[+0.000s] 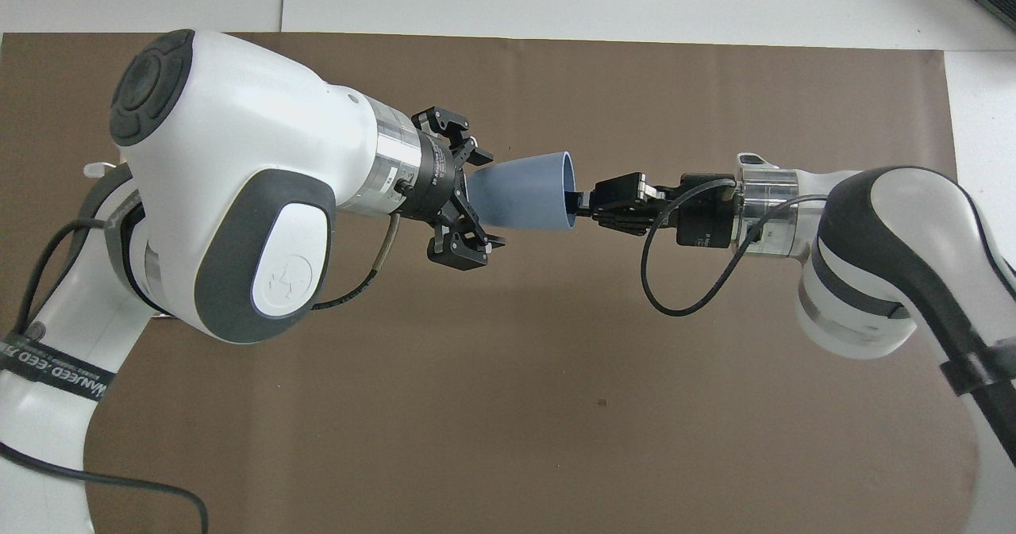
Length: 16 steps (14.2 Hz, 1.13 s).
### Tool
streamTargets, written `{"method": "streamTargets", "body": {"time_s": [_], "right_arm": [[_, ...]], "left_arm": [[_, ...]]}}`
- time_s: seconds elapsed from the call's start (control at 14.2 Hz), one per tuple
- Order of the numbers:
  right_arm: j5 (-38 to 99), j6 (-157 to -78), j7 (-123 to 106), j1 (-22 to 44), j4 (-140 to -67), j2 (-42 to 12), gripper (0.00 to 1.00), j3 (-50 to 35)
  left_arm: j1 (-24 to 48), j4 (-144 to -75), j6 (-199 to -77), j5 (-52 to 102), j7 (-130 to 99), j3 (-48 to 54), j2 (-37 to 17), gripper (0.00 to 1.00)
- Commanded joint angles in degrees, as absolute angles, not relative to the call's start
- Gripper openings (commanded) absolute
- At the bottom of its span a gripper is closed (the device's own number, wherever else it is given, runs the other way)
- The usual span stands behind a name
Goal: Hang cup on cup holder
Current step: 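Grasp the cup base with the left gripper from the right gripper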
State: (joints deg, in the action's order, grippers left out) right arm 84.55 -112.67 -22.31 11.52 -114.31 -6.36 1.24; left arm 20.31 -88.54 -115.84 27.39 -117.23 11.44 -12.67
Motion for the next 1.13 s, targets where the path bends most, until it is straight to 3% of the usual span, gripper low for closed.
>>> {"method": "streamTargets", "body": {"time_s": [0.0, 0.42, 0.49, 0.71, 1.06], "right_arm": [[86.3, -113.5, -21.7, 11.2, -115.9, -4.7, 0.00, 0.9], [86.3, -113.5, -21.7, 11.2, -115.8, -4.7, 0.00, 0.9], [86.3, -113.5, -21.7, 11.2, -115.8, -4.7, 0.00, 0.9], [86.3, -113.6, -21.6, 11.2, -115.8, -4.7, 0.00, 0.9], [86.3, -113.6, -21.6, 11.2, -115.8, -4.7, 0.00, 0.9]], "left_arm": [[21.7, -90.7, -118.1, 28.3, -118.2, 10.5, -11.9, 1.00], [22.9, -90.4, -118.7, 26.8, -118.7, 10.5, -12.0, 1.00], [22.9, -90.5, -119.3, 26.6, -119.5, 10.5, -12.0, 0.82], [22.9, -90.4, -120.5, 23.3, -121.7, 10.7, -12.0, 0.02], [22.9, -90.4, -119.8, 22.9, -121.6, 10.5, -12.0, 0.00]]}}
